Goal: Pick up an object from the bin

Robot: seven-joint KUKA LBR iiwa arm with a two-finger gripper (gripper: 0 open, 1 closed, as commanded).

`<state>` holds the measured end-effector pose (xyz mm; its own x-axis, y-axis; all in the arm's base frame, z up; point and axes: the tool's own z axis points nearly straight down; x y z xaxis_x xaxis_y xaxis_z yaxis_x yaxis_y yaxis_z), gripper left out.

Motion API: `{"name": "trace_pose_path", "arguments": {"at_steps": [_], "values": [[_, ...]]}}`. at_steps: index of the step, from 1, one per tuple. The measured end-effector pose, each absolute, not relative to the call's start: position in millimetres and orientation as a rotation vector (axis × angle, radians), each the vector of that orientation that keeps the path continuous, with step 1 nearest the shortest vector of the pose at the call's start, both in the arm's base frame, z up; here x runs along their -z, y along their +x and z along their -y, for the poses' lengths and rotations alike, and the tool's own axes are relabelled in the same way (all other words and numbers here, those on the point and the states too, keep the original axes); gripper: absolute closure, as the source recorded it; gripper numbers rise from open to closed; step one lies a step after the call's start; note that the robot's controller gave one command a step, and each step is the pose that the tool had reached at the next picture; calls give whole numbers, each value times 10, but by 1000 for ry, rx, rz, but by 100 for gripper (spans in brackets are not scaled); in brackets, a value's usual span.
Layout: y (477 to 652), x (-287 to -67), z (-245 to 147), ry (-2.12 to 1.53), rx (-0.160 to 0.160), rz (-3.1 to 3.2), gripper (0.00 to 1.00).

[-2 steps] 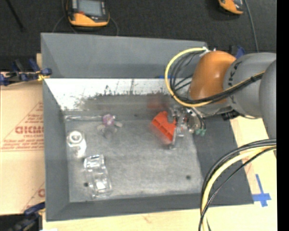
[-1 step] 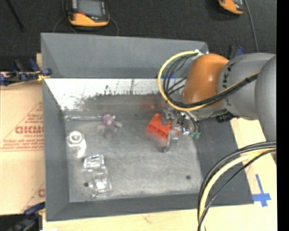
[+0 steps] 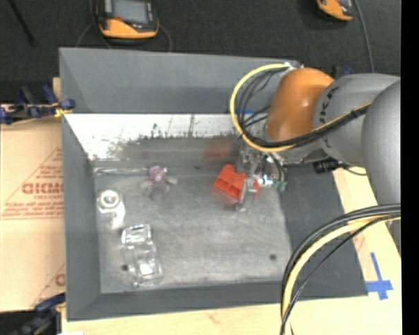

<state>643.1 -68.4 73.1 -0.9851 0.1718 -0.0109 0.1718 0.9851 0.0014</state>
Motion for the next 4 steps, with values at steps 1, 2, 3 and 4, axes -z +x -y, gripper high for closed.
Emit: {"name": "trace_pose_path", "arguments": {"at_steps": [1,2,3,4], "values": [[6433,-754,684,268,0,-3121,100],[6426,-732,687,267,1,-3122,0],[6440,-754,692,266,2,-3117,100],[6424,-731,690,266,2,-3122,0]]}}
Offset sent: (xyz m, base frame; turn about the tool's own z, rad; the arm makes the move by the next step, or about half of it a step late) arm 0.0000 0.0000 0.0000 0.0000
